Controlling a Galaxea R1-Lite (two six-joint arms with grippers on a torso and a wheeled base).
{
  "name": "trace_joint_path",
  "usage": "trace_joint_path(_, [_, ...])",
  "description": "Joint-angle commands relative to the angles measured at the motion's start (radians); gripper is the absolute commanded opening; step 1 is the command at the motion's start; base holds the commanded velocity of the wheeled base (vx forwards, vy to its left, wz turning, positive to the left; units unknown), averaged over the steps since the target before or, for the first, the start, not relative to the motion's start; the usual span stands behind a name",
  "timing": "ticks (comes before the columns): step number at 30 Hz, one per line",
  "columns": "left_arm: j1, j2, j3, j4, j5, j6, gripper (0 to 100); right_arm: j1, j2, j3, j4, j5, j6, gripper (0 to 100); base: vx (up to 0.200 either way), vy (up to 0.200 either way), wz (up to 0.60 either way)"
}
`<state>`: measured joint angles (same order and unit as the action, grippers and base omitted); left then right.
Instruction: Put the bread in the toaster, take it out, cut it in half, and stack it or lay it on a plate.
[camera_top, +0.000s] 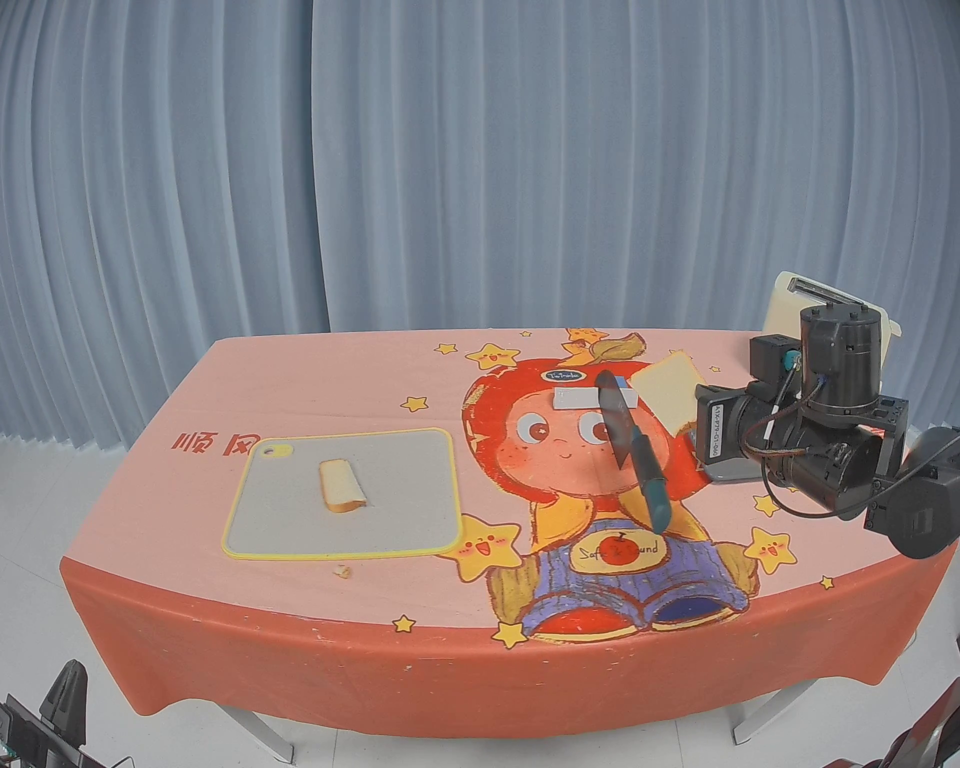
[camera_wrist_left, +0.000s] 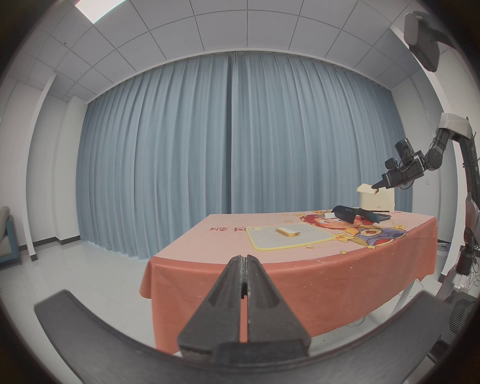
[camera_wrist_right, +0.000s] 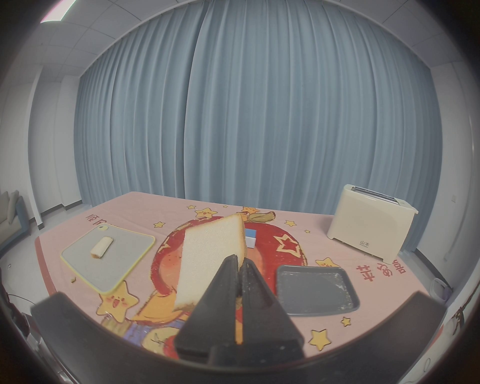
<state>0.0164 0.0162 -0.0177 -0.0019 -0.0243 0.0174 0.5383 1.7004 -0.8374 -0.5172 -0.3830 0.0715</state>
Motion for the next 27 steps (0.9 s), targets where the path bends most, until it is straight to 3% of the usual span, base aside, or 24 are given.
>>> trace_joint_path(1, [0.000,-0.016,0.018,0.000,0.000,-0.001,0,0.003,0.004,0.001,-0.001,-0.001,0.002,0,0.000,0.000,0.00])
trace_joint_path(27, [0.000,-0.016,0.018,-0.001,0.000,0.001,0,-0.124,0.065,-0.045,-0.047,-0.011,0.008,0,0.000,0.000,0.00])
